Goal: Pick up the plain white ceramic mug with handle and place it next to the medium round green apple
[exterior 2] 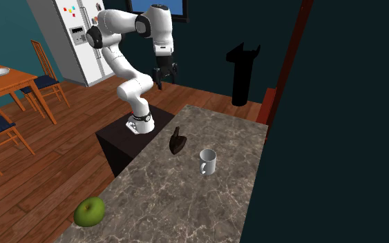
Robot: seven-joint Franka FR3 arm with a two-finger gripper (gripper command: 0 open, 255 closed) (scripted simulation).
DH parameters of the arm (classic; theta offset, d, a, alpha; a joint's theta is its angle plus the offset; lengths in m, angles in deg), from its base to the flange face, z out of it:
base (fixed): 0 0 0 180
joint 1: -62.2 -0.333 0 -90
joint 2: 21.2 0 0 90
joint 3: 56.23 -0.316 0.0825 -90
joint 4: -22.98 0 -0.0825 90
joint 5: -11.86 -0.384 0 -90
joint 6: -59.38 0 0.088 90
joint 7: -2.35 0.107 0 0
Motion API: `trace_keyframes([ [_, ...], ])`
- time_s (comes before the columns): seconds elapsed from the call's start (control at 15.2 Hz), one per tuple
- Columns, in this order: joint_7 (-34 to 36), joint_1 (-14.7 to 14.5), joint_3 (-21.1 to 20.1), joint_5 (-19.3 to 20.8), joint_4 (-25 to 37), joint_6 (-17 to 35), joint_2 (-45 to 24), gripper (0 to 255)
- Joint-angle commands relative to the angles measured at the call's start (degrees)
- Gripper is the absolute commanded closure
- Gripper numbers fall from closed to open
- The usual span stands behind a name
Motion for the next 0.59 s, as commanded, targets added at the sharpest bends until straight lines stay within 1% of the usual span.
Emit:
trace_keyframes([
  [0.0, 0.0, 0.0, 0.0, 0.0, 0.0, 0.0, 0.0, 0],
  [0.26, 1.28, 0.28, 0.47, 0.06, -1.33, 8.21, -5.82, 0],
  [0.53, 2.47, 0.54, 0.97, 0.09, -1.29, 16.04, -12.62, 0],
])
